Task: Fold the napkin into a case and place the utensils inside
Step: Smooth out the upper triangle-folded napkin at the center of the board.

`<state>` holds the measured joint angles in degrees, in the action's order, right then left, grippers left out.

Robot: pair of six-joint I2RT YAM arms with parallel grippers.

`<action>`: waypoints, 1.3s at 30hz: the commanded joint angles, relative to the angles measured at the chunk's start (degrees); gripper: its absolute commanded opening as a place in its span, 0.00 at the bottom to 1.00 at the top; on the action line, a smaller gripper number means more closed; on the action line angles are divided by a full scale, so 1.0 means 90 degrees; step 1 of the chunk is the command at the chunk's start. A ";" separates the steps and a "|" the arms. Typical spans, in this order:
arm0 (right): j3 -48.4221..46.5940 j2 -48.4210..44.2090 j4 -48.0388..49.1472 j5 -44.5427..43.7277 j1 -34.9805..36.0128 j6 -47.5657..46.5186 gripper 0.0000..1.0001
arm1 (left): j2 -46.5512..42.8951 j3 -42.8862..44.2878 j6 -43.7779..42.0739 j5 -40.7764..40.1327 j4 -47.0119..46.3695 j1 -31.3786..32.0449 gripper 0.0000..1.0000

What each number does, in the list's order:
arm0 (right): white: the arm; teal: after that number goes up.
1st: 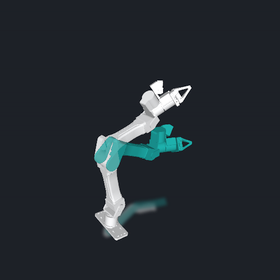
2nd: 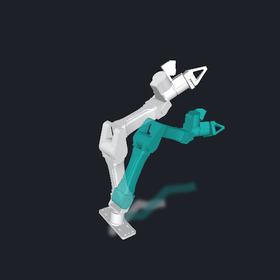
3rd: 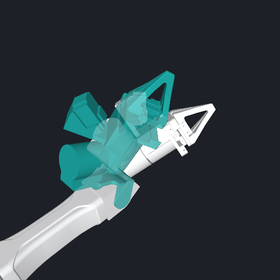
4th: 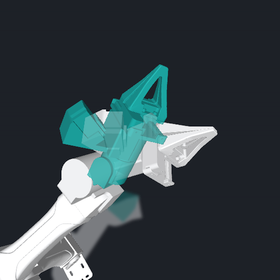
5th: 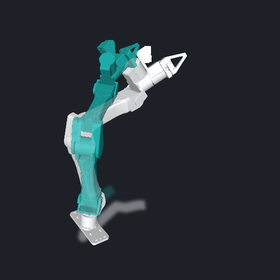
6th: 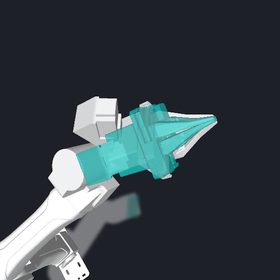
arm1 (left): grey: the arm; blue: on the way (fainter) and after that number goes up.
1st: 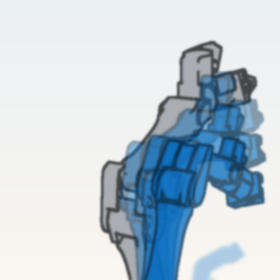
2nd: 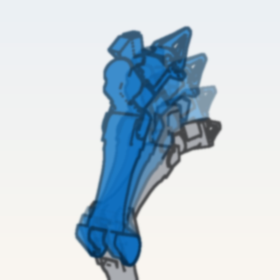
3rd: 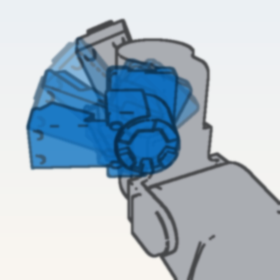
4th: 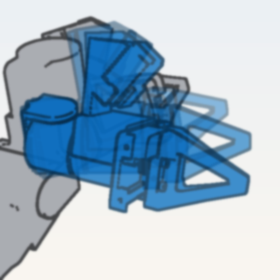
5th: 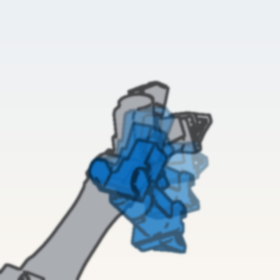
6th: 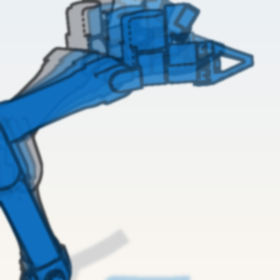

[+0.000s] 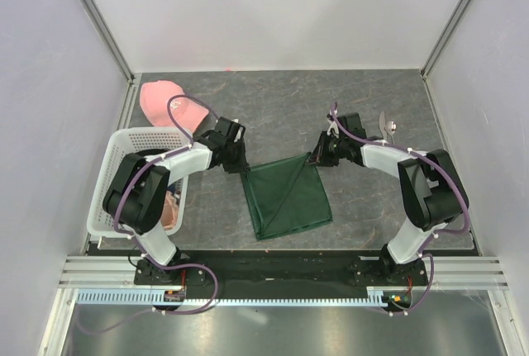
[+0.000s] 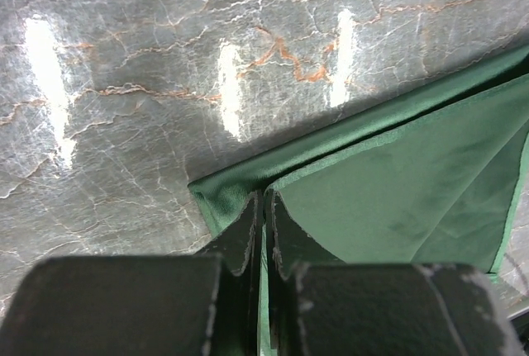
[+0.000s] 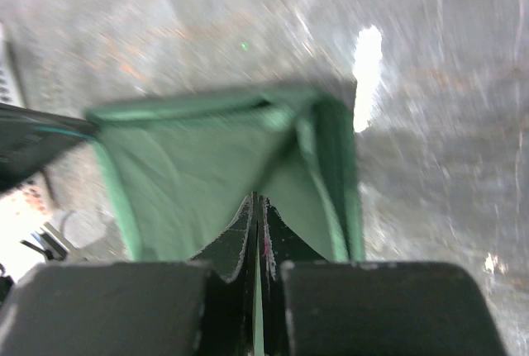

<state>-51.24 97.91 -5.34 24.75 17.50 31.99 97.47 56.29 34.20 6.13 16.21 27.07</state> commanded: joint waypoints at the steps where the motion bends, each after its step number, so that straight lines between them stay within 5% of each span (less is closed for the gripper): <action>1: -0.0536 -0.0225 0.0027 0.0111 -0.0001 0.0088 0.03 | 0.0068 -0.0014 -0.0079 -0.0037 -0.0101 -0.0029 0.02; 13: -0.1083 0.1172 0.0262 -0.0084 -0.0020 -0.0234 0.02 | 0.0254 0.0025 -0.0127 -0.0095 -0.0141 -0.0039 0.02; 22: -0.1211 -0.0026 -0.0537 -0.0494 0.0301 -0.0449 0.11 | 0.0283 -0.0015 -0.0128 -0.0125 -0.0209 -0.0078 0.02; 29: -0.0062 -0.0800 0.0279 0.0091 0.1774 0.0604 0.20 | 0.0254 -0.0024 -0.0128 -0.0115 -0.0258 -0.0078 0.02; 39: 0.1084 -0.0948 0.1726 -0.0133 0.3202 0.1826 0.09 | 0.0273 -0.0014 -0.0118 -0.0144 -0.0268 -0.0088 0.02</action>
<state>-42.61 88.82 2.70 24.95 43.03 43.51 99.77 56.23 34.20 6.09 15.59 26.70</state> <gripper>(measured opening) 0.102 0.034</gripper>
